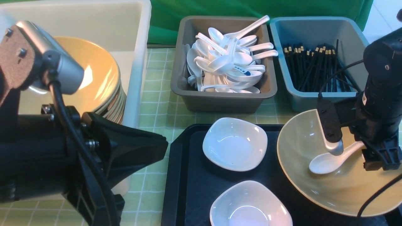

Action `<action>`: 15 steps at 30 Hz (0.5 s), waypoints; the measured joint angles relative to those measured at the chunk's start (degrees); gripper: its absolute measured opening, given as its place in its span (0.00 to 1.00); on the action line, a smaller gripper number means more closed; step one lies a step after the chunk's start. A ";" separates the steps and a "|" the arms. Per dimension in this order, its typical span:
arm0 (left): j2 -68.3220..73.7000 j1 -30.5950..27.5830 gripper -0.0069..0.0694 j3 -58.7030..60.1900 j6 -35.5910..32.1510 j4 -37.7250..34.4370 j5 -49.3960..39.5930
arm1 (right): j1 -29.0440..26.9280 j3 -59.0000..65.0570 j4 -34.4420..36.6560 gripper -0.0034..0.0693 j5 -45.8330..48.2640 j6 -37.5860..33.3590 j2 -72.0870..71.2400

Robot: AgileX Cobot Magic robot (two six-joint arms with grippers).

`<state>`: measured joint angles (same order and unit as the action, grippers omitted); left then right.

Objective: On green table put chopsticks spoon bowls plates into blue grey white boxes.
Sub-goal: 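Reach down and grasp the white spoon resting in the bowl with the right gripper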

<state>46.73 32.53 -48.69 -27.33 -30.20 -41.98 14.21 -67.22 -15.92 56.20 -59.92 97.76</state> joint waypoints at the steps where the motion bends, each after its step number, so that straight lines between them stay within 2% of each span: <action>1: 0.00 0.00 0.09 0.00 0.00 0.00 -0.04 | -0.11 0.00 -0.14 0.79 -0.71 0.43 0.54; 15: 0.00 0.00 0.09 0.00 0.15 -0.19 -2.40 | -0.33 0.04 -0.17 0.79 -2.10 1.47 2.07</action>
<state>46.73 32.53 -48.69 -27.17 -30.39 -44.37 13.89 -67.18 -16.09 54.10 -58.45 99.83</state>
